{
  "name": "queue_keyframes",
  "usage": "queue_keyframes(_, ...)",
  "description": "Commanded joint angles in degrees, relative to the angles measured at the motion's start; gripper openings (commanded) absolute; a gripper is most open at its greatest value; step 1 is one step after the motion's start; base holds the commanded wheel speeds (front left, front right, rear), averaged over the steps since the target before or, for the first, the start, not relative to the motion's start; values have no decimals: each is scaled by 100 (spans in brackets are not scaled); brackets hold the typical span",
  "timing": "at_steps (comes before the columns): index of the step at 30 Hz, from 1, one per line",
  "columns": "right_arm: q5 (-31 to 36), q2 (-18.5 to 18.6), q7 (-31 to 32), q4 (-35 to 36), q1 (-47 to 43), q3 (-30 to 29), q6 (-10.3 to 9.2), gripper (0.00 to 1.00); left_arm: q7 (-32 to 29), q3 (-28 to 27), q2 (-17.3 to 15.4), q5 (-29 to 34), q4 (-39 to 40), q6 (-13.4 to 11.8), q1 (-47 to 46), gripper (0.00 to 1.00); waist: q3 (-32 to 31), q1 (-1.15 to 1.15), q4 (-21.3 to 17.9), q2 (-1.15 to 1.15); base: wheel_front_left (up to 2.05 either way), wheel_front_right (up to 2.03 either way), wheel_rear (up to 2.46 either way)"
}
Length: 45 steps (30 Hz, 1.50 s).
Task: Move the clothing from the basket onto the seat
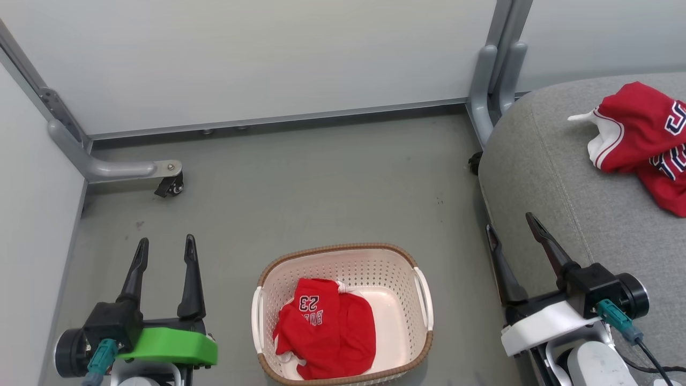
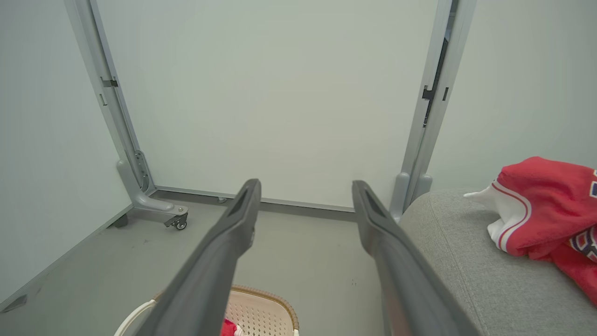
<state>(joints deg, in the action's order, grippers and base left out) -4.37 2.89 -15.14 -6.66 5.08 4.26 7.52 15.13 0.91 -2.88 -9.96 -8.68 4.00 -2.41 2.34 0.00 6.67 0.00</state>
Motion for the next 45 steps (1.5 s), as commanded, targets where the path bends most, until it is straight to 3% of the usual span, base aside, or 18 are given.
queue_keyframes(1, 20, 9, -2, -10, -99, 3, -6, 100, 3, -14, -3, -7, -7, -27, 89, 100, 1, 0, 3, 0, 0, 0, 0)
queue_keyframes(30, -79, 7, -2, -7, 11, 5, -6, 100, 3, 3, -3, 97, -49, 44, -110, 100, 87, 0, -55, 0, 0, 0, 0)
queue_keyframes(38, -77, 7, -2, 52, 251, 41, -6, 100, 3, 383, -4, 172, -213, 175, -537, 100, 380, 0, -192, 0, 0, 0, 0)
queue_keyframes(45, -47, 8, -2, 207, 722, 62, -6, 100, 3, 799, -4, 149, -639, 273, -1198, 100, 948, 0, -559, 0, 0, 0, 0)
